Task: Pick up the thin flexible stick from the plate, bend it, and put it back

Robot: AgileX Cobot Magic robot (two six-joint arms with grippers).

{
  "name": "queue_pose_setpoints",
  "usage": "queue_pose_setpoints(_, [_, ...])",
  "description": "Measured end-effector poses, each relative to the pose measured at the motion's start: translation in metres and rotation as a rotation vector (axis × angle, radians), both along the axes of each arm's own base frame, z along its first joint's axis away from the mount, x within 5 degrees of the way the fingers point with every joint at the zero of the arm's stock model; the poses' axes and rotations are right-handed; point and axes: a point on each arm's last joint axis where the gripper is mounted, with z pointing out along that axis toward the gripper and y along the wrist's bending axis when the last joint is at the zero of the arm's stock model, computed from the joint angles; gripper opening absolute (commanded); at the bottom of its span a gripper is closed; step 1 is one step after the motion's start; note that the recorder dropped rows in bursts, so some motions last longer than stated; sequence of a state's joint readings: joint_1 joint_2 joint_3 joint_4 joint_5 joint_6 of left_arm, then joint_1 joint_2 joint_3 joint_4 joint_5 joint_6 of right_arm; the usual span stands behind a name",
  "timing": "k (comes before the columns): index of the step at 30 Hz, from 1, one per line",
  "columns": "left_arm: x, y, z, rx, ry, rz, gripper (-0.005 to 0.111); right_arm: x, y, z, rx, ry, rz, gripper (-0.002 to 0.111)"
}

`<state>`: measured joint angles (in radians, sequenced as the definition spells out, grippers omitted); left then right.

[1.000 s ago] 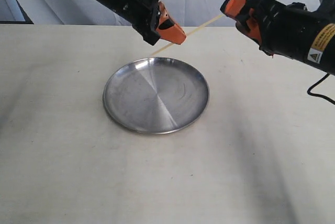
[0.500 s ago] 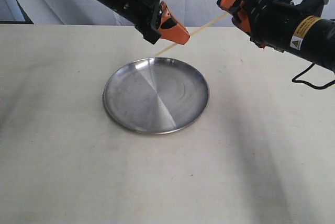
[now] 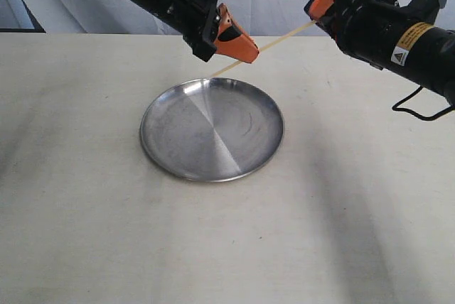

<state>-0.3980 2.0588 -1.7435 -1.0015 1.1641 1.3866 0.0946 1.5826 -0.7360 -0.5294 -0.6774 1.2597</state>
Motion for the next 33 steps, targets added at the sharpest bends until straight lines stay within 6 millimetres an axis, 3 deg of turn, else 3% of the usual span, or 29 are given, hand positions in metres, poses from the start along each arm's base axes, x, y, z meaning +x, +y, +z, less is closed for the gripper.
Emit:
queue_pose_setpoints(21, [-0.004,0.000,0.000,0.003,0.042,-0.021,0.001,-0.001,0.010,0.005,0.035,-0.036,0.032,-0.001])
queue_pose_setpoints(26, [-0.004,0.002,-0.002,0.030,0.067,-0.003,0.015,-0.001,0.012,0.007,0.044,-0.057,0.045,-0.001])
queue_pose_setpoints(33, [-0.004,0.007,-0.008,0.127,0.093,0.023,0.049,-0.002,0.015,0.006,0.035,-0.054,0.078,-0.001])
